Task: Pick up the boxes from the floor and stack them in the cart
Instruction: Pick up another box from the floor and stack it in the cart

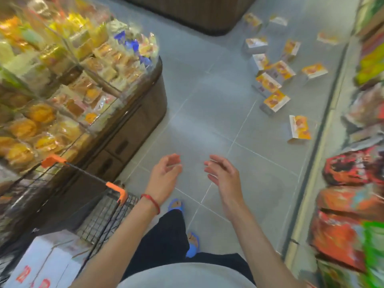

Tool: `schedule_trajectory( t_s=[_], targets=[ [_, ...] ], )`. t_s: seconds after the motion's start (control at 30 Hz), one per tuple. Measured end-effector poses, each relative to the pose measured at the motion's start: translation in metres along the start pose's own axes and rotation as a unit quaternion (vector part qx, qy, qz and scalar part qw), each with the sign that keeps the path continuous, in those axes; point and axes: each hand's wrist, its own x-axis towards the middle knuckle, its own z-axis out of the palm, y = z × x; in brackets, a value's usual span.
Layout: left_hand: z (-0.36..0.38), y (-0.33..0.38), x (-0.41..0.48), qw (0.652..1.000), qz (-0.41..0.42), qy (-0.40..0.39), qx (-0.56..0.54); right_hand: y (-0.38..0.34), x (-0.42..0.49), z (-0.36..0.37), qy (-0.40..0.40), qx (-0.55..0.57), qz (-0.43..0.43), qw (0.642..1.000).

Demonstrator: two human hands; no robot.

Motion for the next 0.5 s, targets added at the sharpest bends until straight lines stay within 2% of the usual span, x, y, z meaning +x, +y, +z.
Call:
schedule_trajectory(
  t_s=[0.27, 0.5],
  targets=[
    [0.097, 0.069, 0.117, 0.991, 0.006, -0.134, 0.017, -0.066, 0.080, -0.054, 0.110, 0.047, -0.013, 0.993],
    [0.174, 0.135, 0.208, 0.967, 0.032, -0.239, 0.084, -0.120, 0.145, -0.105, 0.226, 0.087, -0.008, 0.970]
  ],
)
